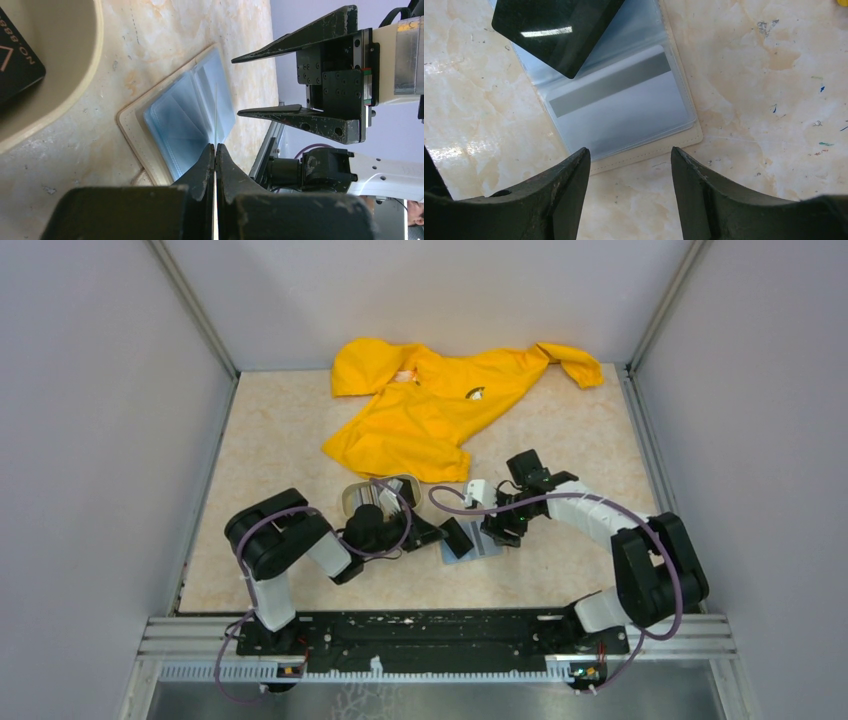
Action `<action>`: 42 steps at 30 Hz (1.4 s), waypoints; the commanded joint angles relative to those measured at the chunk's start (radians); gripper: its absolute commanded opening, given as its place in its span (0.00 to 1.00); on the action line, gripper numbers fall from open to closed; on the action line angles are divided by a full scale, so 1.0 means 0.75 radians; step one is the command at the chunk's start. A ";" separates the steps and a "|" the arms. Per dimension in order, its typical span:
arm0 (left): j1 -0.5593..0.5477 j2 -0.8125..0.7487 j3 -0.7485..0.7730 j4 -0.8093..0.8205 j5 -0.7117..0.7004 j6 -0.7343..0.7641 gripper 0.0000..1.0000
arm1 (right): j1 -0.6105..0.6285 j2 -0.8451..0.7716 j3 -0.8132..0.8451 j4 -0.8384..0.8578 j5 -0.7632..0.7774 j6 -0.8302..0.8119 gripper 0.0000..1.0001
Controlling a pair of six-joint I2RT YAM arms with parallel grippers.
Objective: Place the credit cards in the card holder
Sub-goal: Insert the credit card into the card holder.
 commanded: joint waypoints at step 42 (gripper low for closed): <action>-0.022 0.053 0.313 -0.627 0.147 0.101 0.00 | -0.009 0.065 0.038 0.039 0.049 0.044 0.56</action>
